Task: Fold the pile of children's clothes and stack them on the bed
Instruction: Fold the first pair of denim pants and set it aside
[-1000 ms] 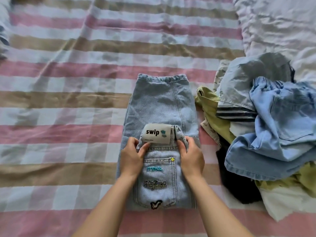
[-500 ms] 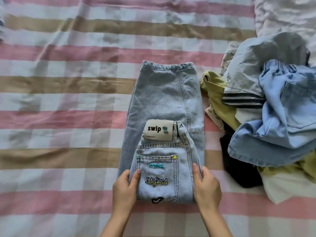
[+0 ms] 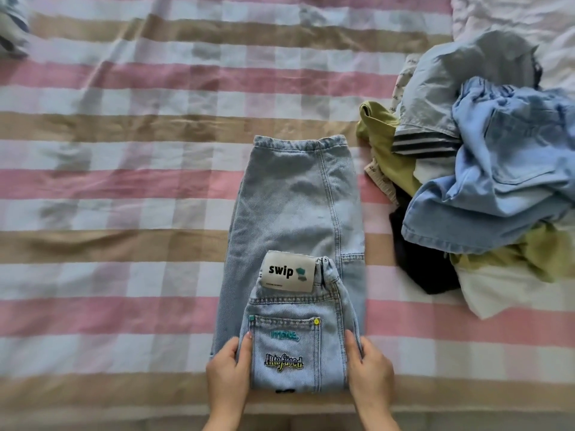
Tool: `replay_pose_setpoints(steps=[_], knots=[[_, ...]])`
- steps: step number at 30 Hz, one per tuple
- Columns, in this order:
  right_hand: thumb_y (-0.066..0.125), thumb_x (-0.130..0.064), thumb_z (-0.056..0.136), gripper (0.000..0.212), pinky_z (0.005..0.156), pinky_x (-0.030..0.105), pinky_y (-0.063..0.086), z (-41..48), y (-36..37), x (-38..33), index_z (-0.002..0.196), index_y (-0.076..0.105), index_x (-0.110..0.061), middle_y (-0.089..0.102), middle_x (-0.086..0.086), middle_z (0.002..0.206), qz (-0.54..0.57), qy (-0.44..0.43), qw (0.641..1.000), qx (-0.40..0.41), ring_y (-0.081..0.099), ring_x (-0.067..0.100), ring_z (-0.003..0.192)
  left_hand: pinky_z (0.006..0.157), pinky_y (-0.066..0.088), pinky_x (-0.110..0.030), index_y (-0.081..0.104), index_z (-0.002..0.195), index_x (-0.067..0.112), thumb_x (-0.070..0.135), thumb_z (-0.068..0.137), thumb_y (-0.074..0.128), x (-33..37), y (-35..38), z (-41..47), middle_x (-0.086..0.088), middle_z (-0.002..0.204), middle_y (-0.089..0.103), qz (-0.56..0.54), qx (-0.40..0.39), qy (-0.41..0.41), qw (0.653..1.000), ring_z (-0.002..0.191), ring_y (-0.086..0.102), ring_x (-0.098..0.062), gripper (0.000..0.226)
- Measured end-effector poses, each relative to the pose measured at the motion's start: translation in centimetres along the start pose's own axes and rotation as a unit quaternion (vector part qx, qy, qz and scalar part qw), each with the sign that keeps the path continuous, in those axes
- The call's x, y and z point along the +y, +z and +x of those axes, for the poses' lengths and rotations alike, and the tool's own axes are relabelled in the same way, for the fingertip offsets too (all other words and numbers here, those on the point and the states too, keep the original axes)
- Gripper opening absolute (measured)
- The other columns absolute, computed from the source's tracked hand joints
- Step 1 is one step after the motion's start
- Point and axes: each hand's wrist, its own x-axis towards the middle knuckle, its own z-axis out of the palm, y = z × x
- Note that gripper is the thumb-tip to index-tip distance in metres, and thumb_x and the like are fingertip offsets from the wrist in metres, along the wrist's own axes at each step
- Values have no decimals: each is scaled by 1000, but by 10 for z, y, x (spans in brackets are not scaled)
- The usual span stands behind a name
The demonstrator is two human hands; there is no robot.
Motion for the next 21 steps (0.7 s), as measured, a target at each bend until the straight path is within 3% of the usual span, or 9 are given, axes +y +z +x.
replay_pose_setpoints(steps=[3,5,7,9,11,14,17,21], knots=[[54,-35,91,45,51,34,31,1,-4,0,54,37,-17,43,1,49,-4,-5,1000,-11,47,26,56,50,28,-18,43,56,18,7,83,67,6,-4,4,7,47,40,28,-11,46,998,47,40,-6,37],[56,-35,89,37,50,31,32,8,-11,-7,59,44,-17,48,-1,54,3,-42,999,8,49,24,57,56,35,-16,59,76,13,5,78,71,17,-9,14,6,66,55,48,15,99,994,60,51,-10,15],[59,-28,88,19,55,23,36,23,-20,-28,73,55,-18,54,-1,70,48,-102,992,51,52,22,65,65,41,-21,60,91,7,3,78,70,35,-11,34,2,80,55,48,46,157,985,72,54,-20,16],[59,-19,89,8,68,25,42,53,-27,-61,91,62,-12,55,1,86,86,-154,980,94,55,23,79,79,43,-30,58,102,3,3,82,65,61,-8,68,-3,92,54,41,61,185,980,86,53,-25,21],[58,-16,89,22,87,29,40,94,-27,-99,108,60,-4,55,7,103,75,-197,972,100,53,25,98,91,37,-34,54,114,0,6,84,63,87,1,109,-14,106,54,67,50,199,976,103,49,-30,31],[56,-22,91,47,106,30,24,157,-19,-149,131,44,0,43,16,131,-10,-233,970,68,38,27,123,102,26,-36,43,129,0,20,88,60,124,19,170,-19,126,48,129,30,206,970,119,39,-33,49],[59,-28,88,59,108,35,20,209,-10,-183,133,37,2,39,24,135,-42,-213,974,71,33,33,127,100,30,-33,42,129,0,26,87,62,158,34,218,-17,129,50,77,-3,191,979,121,43,-30,53],[70,-25,80,48,95,34,41,247,-7,-208,118,53,-3,59,17,119,67,-146,986,49,55,30,111,91,46,-32,56,120,1,28,87,63,188,45,256,-13,117,62,-45,-56,98,993,108,59,-24,43]])
